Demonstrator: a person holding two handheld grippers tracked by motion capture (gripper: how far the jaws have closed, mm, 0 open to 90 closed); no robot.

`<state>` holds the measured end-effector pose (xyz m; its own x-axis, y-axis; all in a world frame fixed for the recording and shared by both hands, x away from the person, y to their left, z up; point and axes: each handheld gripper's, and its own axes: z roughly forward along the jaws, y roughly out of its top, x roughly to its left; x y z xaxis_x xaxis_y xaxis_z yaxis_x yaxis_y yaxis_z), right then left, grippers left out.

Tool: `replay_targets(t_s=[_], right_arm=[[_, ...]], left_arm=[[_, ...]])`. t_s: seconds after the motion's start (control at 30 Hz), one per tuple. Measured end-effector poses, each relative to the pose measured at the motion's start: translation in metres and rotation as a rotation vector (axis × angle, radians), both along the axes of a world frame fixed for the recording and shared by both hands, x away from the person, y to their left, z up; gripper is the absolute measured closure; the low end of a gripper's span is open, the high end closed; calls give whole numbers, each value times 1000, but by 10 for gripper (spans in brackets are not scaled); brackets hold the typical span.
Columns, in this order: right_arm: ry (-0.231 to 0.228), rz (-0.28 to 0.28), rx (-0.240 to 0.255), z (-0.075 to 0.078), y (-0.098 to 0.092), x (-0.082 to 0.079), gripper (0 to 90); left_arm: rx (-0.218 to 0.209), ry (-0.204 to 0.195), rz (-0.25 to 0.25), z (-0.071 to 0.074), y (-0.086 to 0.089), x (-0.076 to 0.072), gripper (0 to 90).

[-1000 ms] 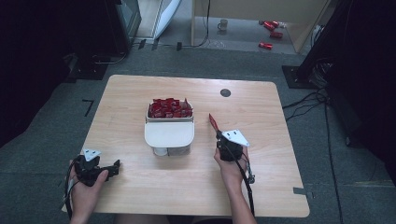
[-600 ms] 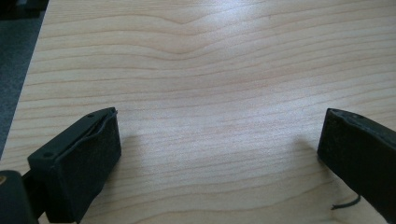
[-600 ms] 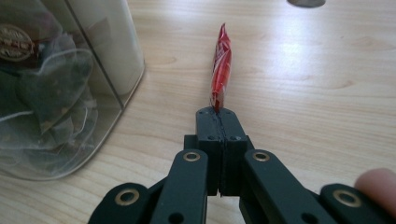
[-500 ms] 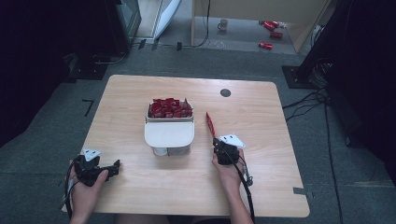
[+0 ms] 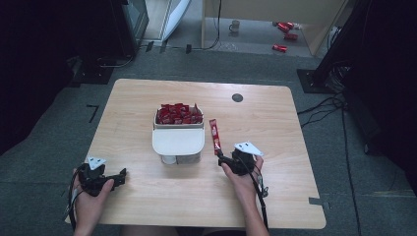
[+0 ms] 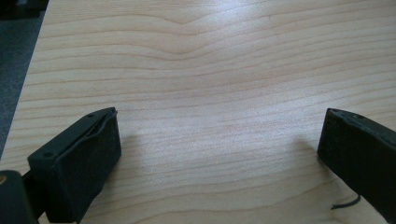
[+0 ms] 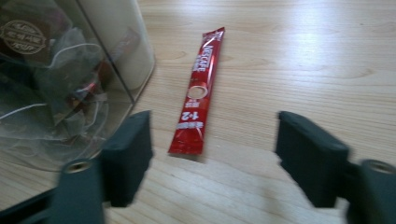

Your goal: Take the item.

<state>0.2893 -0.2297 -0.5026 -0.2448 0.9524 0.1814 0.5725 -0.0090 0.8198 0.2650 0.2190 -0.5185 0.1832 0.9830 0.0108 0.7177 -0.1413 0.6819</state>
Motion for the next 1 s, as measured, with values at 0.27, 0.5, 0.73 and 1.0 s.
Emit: replay_targets(t_s=[0.27, 0.5, 0.73, 1.0], right_arm=[[23, -11, -40, 4, -32, -8, 50], [39, -41, -39, 5, -60, -15, 0], [47, -93, -40, 3, -89, -25, 0], [61, -161, -41, 0, -125, -37, 0]], left_arm=[[0, 0, 0, 0, 0, 0, 0], [0, -1, 1, 0, 0, 0, 0], [0, 0, 0, 0, 0, 0, 0], [0, 0, 0, 0, 0, 0, 0]])
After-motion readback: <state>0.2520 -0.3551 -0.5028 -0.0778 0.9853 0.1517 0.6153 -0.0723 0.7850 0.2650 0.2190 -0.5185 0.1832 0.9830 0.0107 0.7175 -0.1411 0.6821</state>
